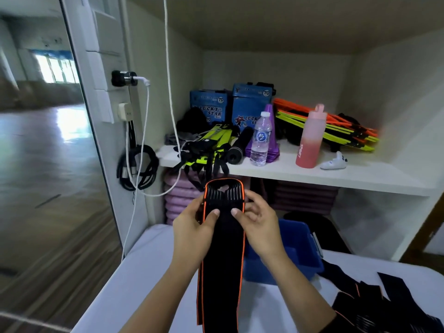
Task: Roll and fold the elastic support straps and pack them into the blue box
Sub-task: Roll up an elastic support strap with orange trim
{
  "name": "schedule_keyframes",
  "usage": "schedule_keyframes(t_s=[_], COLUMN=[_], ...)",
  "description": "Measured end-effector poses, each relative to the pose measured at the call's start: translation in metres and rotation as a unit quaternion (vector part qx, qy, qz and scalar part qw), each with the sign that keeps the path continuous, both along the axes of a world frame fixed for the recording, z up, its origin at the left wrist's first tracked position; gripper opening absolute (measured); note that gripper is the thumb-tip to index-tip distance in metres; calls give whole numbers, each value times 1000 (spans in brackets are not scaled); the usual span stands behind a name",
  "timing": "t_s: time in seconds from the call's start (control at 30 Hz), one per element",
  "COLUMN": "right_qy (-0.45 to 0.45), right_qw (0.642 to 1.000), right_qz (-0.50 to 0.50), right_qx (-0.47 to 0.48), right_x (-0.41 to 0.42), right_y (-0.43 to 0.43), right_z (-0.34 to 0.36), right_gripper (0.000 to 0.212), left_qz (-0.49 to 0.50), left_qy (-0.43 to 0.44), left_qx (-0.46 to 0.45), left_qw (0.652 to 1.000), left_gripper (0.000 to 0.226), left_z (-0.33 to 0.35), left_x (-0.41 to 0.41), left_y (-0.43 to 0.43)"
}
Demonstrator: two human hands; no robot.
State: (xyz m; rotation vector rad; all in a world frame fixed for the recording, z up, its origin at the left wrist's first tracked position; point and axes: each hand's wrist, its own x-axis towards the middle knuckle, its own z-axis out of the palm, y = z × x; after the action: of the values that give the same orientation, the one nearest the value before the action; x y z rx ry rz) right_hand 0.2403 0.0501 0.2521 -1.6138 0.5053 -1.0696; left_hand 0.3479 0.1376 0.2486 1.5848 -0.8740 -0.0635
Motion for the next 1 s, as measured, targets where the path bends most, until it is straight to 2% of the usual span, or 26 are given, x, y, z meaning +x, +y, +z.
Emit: schedule_keyframes(t_s=[0.13,0.27,0.33,0.57,0.73,0.87,1.0], right_qy=[97,243,284,296,290,305,292], right_qw=[995,969,957,951,949,943,948], right_qz=[-22,-39,-37,-58,-94,-103,-45], right_qx=[5,21,44,61,75,84,115], right_x=[27,59,70,113,149,164,168], right_y=[-12,-29,-35,-58,-92,-115,-127], right_z=[-27,-87,-118,-192,-234,-258,-270], right_gripper=[35,39,38,42,39,48,51], left_qz=[16,10,9,21,45,66,58], left_qy=[30,73,88,120,82,115,132], left_qx=[75,180,221,282,315,306,296], left_qw=[997,981,971,952,944,943,944], left_gripper=[20,22,25,28,36,36,43], left_z=[-19,-72,-102,-173,-208,-226,-241], left_x=[23,47,58,96,135,156,165], left_y=[-12,-30,-36,-63,-91,-111,-122])
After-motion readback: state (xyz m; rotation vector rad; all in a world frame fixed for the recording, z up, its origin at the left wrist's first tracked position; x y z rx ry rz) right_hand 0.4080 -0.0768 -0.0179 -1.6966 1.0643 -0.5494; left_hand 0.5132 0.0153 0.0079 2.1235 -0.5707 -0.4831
